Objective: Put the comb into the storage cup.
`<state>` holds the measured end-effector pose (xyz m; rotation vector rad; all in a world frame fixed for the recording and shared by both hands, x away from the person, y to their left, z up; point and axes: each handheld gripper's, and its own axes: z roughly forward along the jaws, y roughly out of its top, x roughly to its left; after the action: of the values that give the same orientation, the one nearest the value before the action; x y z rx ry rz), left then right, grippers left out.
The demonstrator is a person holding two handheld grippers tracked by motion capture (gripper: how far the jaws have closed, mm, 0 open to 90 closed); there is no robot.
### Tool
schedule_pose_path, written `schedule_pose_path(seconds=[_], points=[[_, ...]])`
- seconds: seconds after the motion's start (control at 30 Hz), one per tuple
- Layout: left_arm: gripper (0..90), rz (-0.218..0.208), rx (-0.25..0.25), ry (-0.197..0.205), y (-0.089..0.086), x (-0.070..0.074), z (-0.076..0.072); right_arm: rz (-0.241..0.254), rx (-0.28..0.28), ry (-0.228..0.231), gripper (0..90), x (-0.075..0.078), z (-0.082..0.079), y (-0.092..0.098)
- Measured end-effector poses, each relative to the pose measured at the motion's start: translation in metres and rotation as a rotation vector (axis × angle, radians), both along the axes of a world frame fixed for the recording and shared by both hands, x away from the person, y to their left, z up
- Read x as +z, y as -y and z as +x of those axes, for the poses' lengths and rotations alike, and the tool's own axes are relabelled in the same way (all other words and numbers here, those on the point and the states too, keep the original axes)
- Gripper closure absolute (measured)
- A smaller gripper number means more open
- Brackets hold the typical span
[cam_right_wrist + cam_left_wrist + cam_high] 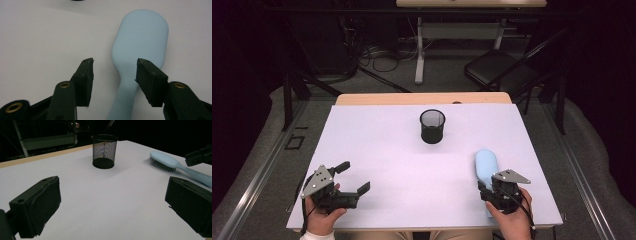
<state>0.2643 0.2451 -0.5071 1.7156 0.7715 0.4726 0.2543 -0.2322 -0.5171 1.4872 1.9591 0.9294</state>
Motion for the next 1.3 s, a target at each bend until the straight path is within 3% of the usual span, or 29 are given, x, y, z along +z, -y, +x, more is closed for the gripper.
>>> schedule_pose_path(seconds=[0.17,0.4,0.47,0.57,0.87,1.0,1.3], points=[[0.4,-0.002,-0.014,-0.004,0.003,-0.001,0.002,0.010,-0.018,0.004,34.5,0.002,0.004,0.002],[0.4,-0.007,-0.035,-0.005,0.007,-0.001,0.007,0.033,-0.025,-0.010,32.1,0.001,0.007,0.003],[0.5,-0.006,-0.042,-0.005,0.008,-0.001,0.008,0.021,-0.036,-0.031,32.3,0.001,0.008,0.004],[0.5,-0.014,-0.054,-0.004,0.009,0.000,0.009,0.046,-0.058,-0.048,32.7,0.001,0.008,0.004],[0.5,-0.014,-0.085,-0.007,0.015,-0.001,0.015,0.035,-0.114,-0.050,20.3,0.003,0.010,0.001],[0.5,-0.011,-0.095,-0.008,0.018,-0.001,0.018,0.054,-0.136,-0.094,16.4,0.000,0.015,0.001],[0.5,-0.012,-0.105,-0.007,0.020,-0.001,0.019,0.049,-0.162,-0.193,17.4,-0.003,0.021,0.001]])
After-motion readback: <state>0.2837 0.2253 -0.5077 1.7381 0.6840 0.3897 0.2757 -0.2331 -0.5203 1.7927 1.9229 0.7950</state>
